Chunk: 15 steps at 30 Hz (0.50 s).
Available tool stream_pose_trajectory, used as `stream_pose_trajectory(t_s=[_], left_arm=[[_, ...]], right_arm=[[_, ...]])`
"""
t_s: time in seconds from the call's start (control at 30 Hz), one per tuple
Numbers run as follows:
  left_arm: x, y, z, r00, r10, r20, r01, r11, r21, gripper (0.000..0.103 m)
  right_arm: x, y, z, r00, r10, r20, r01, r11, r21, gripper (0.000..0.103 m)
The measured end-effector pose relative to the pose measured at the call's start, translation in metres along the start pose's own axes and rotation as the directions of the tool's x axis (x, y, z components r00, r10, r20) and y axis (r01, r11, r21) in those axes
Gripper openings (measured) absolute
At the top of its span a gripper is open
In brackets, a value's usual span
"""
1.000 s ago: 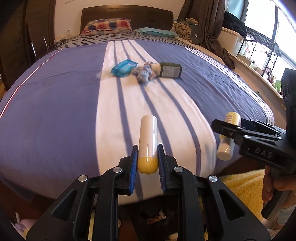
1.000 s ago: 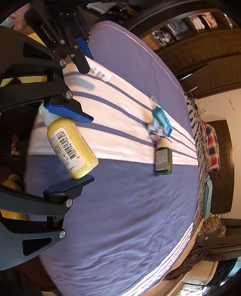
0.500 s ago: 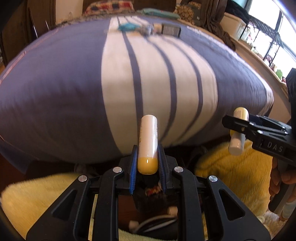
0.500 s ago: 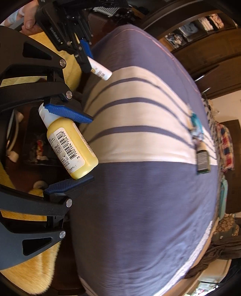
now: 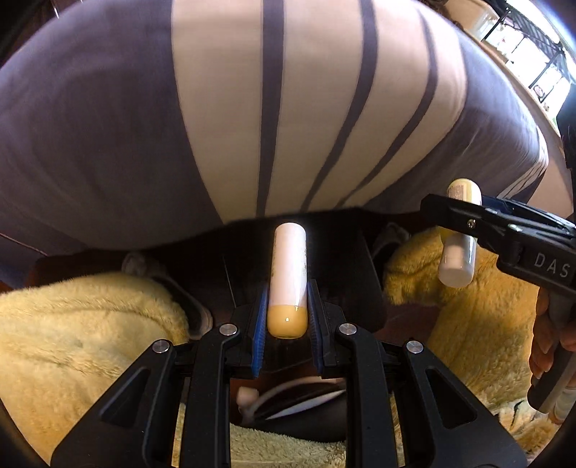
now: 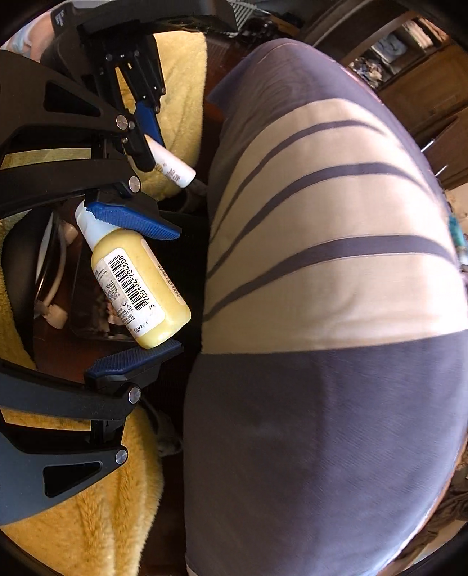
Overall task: Collect trash
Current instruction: 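Lower both bottles into the bin and open both tools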
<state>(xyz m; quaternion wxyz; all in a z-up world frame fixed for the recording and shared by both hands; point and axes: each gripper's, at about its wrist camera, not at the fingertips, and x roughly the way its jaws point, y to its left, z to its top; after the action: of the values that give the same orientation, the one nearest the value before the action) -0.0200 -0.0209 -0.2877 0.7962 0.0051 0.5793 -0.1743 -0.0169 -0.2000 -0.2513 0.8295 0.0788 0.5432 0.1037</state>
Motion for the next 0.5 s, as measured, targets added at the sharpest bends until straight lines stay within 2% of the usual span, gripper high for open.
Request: stream_pose_trajectory(t_s=[0.2,0.5], left_arm=[[0.015,0.001,-0.005,0.998,-0.016,-0.053,0.016,1.0,-0.002,0.019],[0.016,0.003,-0.001,0.997,-0.035,-0.065,0.034,0.999,-0.017,0.022]], right_arm=[[0.016,-0.005,0.003,0.999,0.024,-0.037,-0.023,1.0,0.02,0.059],[0.023,-0.003,0.005,0.998,0.044,-0.039,-0.042,0.998,0.037,0.059]])
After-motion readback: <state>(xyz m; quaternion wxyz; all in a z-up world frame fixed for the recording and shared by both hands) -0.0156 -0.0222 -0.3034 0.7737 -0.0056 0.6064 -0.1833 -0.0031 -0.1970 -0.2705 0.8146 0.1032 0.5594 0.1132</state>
